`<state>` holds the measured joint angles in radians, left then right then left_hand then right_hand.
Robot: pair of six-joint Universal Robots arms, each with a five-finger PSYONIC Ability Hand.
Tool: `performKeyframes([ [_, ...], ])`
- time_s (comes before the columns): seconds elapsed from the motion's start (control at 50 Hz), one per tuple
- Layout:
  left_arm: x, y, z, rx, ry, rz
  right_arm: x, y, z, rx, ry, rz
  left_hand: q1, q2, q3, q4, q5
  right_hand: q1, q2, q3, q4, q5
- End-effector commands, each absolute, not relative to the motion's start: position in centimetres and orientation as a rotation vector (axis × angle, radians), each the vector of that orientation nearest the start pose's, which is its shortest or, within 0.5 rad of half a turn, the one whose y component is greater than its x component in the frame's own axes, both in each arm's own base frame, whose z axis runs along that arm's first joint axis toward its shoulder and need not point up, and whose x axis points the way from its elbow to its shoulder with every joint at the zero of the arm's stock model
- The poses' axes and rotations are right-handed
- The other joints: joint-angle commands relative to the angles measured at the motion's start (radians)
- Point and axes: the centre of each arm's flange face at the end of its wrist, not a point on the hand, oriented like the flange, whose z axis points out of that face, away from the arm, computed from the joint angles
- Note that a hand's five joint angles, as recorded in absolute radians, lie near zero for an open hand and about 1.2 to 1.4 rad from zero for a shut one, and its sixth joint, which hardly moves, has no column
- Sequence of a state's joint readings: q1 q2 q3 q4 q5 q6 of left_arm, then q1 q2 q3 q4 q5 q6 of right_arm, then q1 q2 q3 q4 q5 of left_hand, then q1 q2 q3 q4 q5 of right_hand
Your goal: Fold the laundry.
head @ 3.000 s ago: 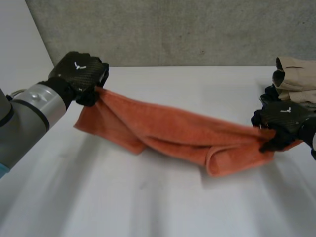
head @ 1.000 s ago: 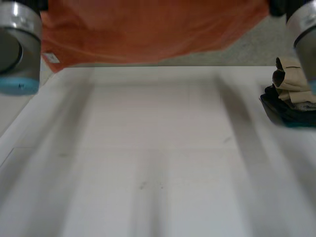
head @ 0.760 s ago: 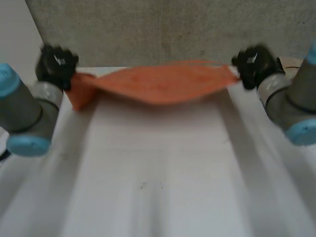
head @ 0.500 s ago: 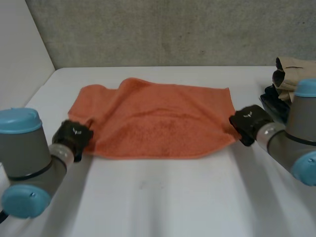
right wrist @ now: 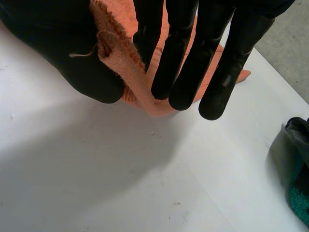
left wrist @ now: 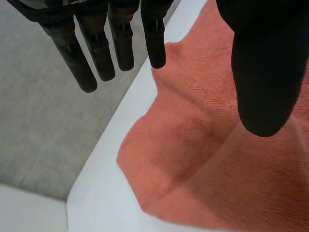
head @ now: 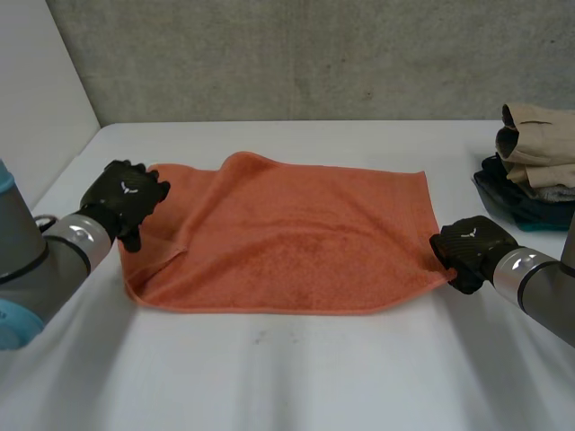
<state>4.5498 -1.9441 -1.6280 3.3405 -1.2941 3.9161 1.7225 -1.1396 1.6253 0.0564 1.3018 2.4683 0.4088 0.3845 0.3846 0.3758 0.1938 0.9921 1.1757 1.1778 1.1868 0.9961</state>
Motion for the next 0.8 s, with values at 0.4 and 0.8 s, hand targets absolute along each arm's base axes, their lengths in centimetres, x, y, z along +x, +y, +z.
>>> performKeyframes([
  [0.4, -21.4, -34.7, 12.1, 1.715, 1.942, -1.465, 19.8, -29.6, 15.2, -1.276, 2.427, -1.575, 0.987, 1.011, 1.011, 1.020, 1.028, 0.404, 0.221, 0.218, 0.209, 0.226],
  [0.8, -19.4, -34.2, 17.5, 1.379, 2.019, -1.662, 18.8, -30.2, 15.8, -1.249, 2.462, -1.594, 0.618, 0.642, 0.642, 0.651, 0.659, 0.404, 0.221, 0.218, 0.209, 0.226],
])
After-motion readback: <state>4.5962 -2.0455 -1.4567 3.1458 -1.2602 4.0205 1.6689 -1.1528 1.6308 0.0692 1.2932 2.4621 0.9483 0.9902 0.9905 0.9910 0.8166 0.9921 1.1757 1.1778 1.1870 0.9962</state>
